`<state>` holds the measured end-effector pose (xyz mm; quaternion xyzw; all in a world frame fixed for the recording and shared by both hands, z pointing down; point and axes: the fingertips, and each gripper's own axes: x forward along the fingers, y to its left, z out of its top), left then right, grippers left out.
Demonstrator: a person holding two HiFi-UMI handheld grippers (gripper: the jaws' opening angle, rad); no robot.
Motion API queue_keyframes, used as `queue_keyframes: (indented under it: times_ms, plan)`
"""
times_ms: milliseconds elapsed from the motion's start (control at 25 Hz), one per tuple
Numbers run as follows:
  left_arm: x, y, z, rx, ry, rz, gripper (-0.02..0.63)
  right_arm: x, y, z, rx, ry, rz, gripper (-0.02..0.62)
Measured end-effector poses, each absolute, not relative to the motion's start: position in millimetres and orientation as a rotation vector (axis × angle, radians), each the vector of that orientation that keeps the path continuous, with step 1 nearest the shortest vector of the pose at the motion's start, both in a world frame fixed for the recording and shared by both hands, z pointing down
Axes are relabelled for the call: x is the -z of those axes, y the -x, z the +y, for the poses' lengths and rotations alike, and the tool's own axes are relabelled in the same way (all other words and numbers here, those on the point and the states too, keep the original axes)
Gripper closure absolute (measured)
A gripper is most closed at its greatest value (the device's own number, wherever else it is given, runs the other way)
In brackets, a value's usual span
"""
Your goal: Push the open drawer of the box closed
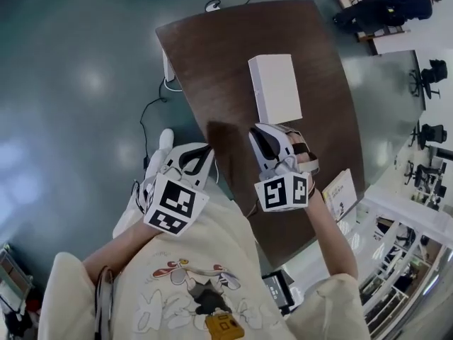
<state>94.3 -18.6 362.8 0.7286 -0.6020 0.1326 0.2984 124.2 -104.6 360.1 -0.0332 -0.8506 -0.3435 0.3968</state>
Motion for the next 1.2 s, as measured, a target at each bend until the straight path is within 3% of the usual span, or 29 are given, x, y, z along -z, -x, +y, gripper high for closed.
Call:
queue_keyframes:
  times_ms: [280, 880, 1200]
  plan:
    - [-327, -106, -21, -0.336, -2.016, -1.644, 0.6, -320, -144, -80, 0.683, -0.117, -2.366, 0.588]
    - [-293, -135, -20, -0.343, -2.116, -1.63, 0.6, -309, -194, -47, 0.051, -0.483, -2.605, 0.589]
    - [-299, -149, -21, -0.379, -2.132, -1.602, 0.6, -321, -206, -29, -0.065, -0.547, -2.63, 0.589]
